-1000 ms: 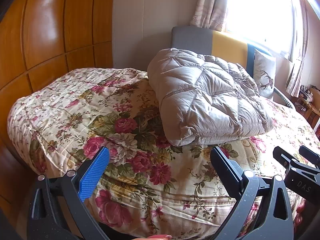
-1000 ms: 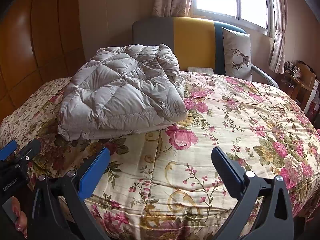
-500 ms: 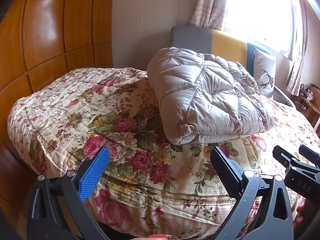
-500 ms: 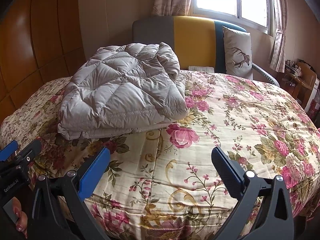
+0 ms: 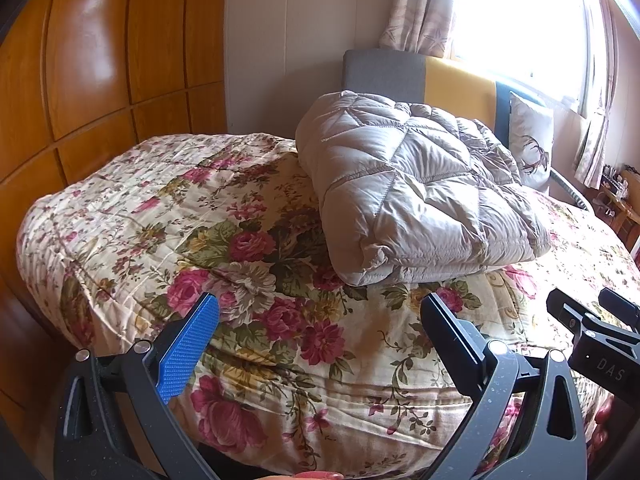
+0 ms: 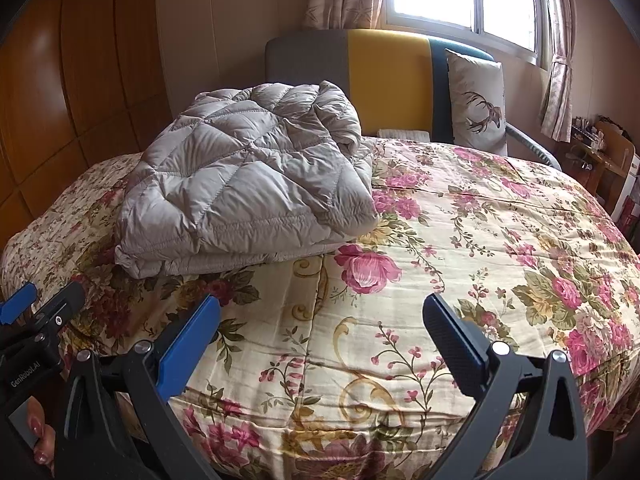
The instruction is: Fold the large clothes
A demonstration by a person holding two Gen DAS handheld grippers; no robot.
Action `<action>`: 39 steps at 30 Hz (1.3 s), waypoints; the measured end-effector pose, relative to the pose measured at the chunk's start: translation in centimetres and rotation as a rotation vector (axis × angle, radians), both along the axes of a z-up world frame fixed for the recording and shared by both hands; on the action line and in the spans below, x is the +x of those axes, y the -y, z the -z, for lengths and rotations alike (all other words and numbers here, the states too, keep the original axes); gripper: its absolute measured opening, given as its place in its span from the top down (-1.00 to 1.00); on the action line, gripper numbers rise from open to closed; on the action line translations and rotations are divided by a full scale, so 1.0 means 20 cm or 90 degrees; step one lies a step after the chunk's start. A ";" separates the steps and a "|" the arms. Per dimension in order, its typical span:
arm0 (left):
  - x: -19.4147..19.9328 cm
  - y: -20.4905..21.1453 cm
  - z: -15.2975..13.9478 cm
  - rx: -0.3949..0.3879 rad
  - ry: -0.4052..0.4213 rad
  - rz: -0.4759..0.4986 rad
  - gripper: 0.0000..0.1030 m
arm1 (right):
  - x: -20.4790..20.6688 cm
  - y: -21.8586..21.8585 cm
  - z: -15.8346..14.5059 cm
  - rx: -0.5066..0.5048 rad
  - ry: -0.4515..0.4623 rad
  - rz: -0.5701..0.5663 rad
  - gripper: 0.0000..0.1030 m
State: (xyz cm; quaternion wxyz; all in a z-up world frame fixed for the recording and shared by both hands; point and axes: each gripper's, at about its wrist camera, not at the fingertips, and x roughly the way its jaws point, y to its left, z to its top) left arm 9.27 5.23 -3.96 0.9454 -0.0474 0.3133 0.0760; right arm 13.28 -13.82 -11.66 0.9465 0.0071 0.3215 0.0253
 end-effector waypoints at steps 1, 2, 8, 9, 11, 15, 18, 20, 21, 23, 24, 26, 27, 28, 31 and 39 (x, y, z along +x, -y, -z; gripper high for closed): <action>0.00 0.00 0.00 0.001 0.000 0.001 -0.94 | 0.00 0.00 0.00 0.001 0.000 0.000 -0.96; 0.00 0.00 0.00 0.002 0.001 0.002 -0.94 | 0.00 0.00 0.00 0.001 0.000 -0.001 -0.96; 0.00 0.00 0.01 0.006 0.001 0.001 -0.94 | 0.01 -0.01 0.01 0.001 -0.007 -0.006 -0.96; 0.00 0.00 0.01 0.006 0.000 0.003 -0.94 | 0.01 -0.01 0.01 0.001 -0.007 -0.006 -0.96; 0.00 0.00 0.01 0.008 0.000 0.002 -0.94 | 0.01 -0.01 0.01 0.001 -0.009 -0.007 -0.96; 0.00 0.00 0.01 0.012 0.001 -0.001 -0.94 | 0.01 -0.01 0.02 0.002 -0.011 -0.008 -0.96; 0.00 0.00 0.01 0.012 0.000 0.000 -0.94 | 0.02 -0.01 0.03 0.004 -0.013 -0.008 -0.96; 0.00 0.00 0.02 0.011 -0.002 0.001 -0.94 | 0.03 -0.01 0.03 0.005 -0.017 -0.008 -0.96; 0.00 0.00 0.02 0.008 -0.002 0.003 -0.94 | 0.03 -0.01 0.04 0.006 -0.017 -0.008 -0.96; 0.00 0.01 0.03 0.014 -0.007 0.007 -0.94 | 0.03 -0.01 0.04 0.007 -0.021 -0.009 -0.96; 0.00 0.02 0.03 0.014 -0.010 0.011 -0.94 | 0.03 -0.01 0.05 0.007 -0.021 -0.008 -0.96; 0.00 0.02 0.04 0.020 -0.013 0.009 -0.94 | 0.04 -0.01 0.05 0.008 -0.023 -0.010 -0.96; 0.01 0.03 0.04 0.022 -0.015 0.010 -0.94 | 0.04 -0.01 0.05 0.007 -0.025 -0.010 -0.96; 0.01 0.03 0.05 0.025 -0.017 0.011 -0.94 | 0.04 -0.01 0.06 0.007 -0.025 -0.009 -0.96; 0.01 0.03 0.06 0.026 -0.025 0.009 -0.94 | 0.05 -0.01 0.07 0.009 -0.030 -0.010 -0.96; 0.04 0.02 0.09 0.022 -0.048 0.002 -0.94 | 0.08 -0.01 0.08 0.010 -0.037 -0.012 -0.96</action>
